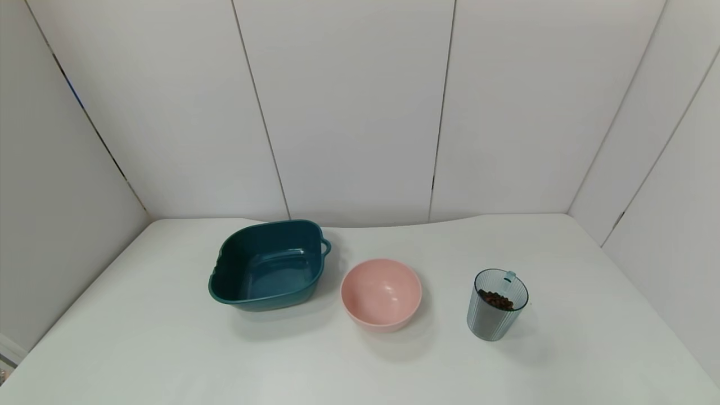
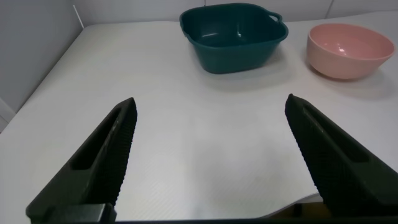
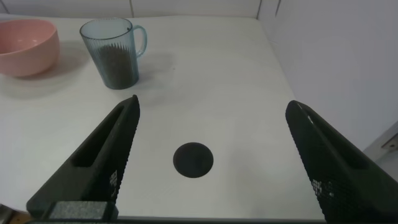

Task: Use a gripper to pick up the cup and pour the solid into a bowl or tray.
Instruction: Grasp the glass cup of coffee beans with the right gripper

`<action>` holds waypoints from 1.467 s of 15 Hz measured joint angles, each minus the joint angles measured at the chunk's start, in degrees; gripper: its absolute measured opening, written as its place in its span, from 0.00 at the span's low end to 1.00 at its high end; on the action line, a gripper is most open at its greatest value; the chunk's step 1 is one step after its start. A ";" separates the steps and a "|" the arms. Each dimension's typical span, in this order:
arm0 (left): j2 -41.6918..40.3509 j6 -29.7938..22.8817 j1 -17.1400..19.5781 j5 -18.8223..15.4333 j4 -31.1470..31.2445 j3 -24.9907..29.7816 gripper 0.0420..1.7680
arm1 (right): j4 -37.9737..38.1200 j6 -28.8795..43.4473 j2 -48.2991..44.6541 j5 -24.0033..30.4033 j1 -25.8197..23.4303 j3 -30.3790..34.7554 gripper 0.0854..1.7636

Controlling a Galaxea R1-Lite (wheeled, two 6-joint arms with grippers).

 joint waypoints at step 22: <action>0.00 0.00 0.00 0.02 0.00 0.00 0.97 | 5.03 -0.87 30.50 4.58 1.76 -36.38 0.97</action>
